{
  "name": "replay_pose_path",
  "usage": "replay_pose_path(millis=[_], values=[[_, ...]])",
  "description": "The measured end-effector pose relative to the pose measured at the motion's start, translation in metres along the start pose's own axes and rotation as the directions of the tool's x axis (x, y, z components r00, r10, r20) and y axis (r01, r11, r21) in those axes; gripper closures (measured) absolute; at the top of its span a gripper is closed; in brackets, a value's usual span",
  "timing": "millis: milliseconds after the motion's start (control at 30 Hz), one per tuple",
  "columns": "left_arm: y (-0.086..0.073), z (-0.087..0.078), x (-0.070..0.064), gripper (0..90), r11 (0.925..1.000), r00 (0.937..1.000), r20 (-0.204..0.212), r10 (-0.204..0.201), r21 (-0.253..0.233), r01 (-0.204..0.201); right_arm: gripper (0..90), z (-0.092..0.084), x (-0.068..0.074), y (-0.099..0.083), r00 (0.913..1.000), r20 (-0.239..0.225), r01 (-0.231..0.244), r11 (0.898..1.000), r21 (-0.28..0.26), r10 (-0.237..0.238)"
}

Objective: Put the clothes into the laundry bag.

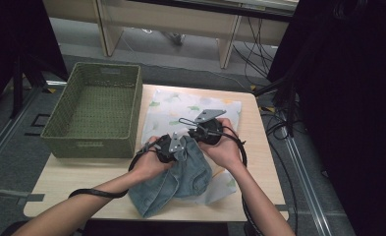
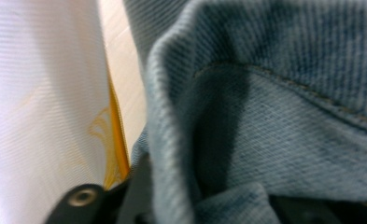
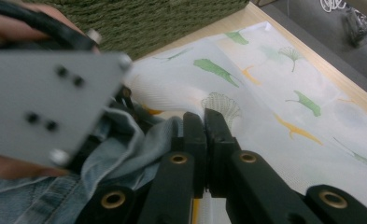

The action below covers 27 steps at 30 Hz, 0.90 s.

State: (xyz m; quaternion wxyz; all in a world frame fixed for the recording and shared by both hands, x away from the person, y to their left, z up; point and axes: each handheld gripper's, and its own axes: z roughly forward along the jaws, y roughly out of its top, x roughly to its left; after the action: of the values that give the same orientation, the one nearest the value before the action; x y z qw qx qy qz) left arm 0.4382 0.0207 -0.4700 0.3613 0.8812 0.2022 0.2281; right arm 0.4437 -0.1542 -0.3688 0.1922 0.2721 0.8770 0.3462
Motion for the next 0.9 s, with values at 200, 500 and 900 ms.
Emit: replay_pose_path(millis=[200, 500, 900], values=[[0.006, -0.038, -0.006, 40.6, 0.9938, 0.9986, -0.028, 0.045, -0.101, -0.047, 90.0, -0.001, -0.004, -0.001, 0.9999, 0.010, -0.013, 1.000, -0.003, 0.013], [0.017, -0.078, -0.047, 32.6, 0.9697, 0.9909, 0.052, 0.124, -0.218, -0.110, 90.0, -0.003, -0.004, 0.001, 0.9997, 0.017, -0.018, 1.000, -0.003, 0.018], [0.030, -0.053, -0.090, 27.7, 0.9607, 0.9643, 0.152, 0.217, -0.209, -0.183, 90.0, -0.002, -0.004, 0.000, 0.9998, 0.011, -0.014, 1.000, 0.000, 0.014]])
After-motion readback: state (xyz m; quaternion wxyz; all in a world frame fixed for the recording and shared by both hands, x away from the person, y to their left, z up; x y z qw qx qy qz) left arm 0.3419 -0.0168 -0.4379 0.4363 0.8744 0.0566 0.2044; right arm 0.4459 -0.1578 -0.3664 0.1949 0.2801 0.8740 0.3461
